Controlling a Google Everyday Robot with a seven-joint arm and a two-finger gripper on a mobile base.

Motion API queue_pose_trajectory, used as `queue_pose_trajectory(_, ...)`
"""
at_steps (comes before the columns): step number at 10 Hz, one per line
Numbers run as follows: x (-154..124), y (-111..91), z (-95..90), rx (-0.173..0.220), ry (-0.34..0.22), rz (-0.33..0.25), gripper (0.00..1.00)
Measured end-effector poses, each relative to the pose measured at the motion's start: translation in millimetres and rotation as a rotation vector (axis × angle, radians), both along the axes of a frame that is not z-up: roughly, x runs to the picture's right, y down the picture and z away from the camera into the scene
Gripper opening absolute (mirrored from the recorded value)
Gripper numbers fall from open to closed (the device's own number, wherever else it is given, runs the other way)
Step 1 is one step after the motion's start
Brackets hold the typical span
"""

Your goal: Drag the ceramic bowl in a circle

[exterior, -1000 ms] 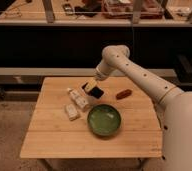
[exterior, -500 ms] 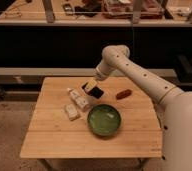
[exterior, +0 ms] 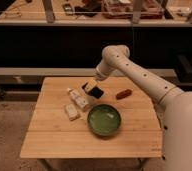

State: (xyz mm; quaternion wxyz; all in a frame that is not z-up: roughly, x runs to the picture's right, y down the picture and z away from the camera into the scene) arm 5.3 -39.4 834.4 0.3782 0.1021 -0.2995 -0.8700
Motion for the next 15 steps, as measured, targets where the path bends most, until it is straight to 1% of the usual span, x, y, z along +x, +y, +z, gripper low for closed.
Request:
queue_pose_trajectory(3,1.4,-0.6,-0.5,0.002,0.003,0.000,0.80)
queue_pose_trajectory(4,7.9,-1.6,-1.5,0.002,0.022,0.015,0.80)
queue_pose_trajectory(6,36.4,-4.6,-9.1,0.007,0.103,0.082,0.80)
queue_pose_trajectory(7,58.5,-2.0,-17.4,0.002,0.164,0.134,0.80)
queue_pose_trajectory(8,98.3,14.8,-34.6,-0.030,0.274,0.213,0.80)
queue_pose_trajectory(9,118.1,29.8,-43.3,-0.059,0.337,0.249,0.80)
queue_pose_trajectory(10,136.4,53.8,-52.1,-0.106,0.406,0.284,0.80)
queue_pose_trajectory(11,148.1,82.6,-58.3,-0.166,0.455,0.311,0.80)
queue_pose_trajectory(12,152.2,115.3,-63.1,-0.235,0.485,0.333,0.80)
queue_pose_trajectory(13,151.1,144.2,-64.6,-0.295,0.494,0.347,0.80)
queue_pose_trajectory(14,148.6,165.3,-62.2,-0.334,0.489,0.360,0.80)
queue_pose_trajectory(15,147.0,183.1,-55.5,-0.362,0.480,0.376,0.80)
